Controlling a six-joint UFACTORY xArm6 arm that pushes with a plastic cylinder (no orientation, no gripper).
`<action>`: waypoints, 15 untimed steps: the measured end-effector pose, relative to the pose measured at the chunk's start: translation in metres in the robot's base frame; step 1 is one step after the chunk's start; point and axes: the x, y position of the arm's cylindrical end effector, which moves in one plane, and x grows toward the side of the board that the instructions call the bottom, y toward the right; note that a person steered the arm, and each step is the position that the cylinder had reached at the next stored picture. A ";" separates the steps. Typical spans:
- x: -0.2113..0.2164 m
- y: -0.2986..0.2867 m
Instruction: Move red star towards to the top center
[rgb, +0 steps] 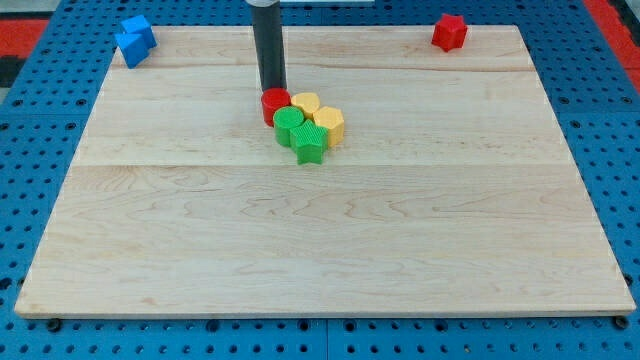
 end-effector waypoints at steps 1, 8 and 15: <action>-0.006 0.001; -0.135 0.356; -0.130 0.229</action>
